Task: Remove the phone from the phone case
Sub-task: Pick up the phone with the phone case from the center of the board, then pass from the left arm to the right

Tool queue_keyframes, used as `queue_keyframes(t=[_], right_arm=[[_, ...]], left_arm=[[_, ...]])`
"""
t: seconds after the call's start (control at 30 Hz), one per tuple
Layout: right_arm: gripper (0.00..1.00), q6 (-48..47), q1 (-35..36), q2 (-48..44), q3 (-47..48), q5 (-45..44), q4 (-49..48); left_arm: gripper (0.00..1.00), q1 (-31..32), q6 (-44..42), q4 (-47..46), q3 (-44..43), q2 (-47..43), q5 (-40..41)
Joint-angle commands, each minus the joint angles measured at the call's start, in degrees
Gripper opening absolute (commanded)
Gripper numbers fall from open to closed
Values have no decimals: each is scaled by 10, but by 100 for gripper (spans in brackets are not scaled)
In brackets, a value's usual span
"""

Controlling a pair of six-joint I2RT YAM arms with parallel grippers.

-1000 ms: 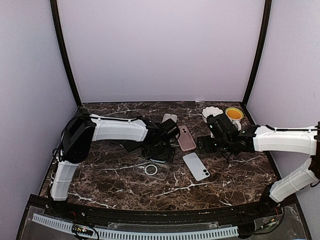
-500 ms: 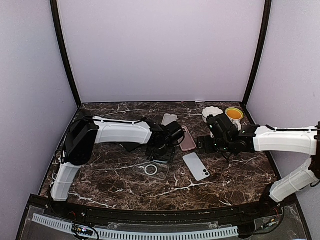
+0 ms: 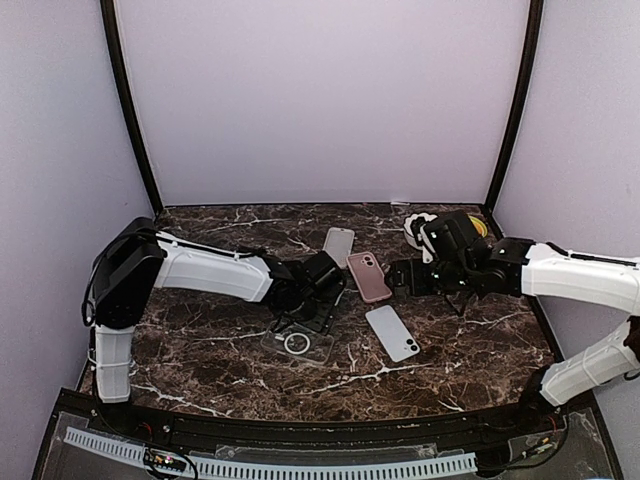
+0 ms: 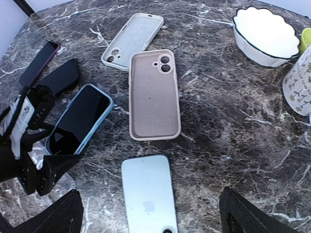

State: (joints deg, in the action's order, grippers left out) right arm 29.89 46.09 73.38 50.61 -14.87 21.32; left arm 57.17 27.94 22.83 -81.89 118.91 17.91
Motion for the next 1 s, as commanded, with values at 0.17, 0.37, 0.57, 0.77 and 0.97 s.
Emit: queue_keyframes(t=[0.17, 0.37, 0.57, 0.77, 0.97], right_arm=[[99, 8, -20, -8, 100, 135, 28], [99, 12, -58, -1, 128, 201, 54], [99, 12, -119, 0, 140, 308, 65], [96, 59, -163, 13, 126, 493, 1], [87, 139, -162, 32, 109, 568, -91]], left_arm=[[54, -1, -170, -129, 62, -127, 2], [54, -1, -248, -177, 88, -178, -31], [52, -1, -343, -176, 81, -225, -55], [47, -1, -452, -219, 106, -286, -105], [45, -1, -488, -227, 97, -287, -129]])
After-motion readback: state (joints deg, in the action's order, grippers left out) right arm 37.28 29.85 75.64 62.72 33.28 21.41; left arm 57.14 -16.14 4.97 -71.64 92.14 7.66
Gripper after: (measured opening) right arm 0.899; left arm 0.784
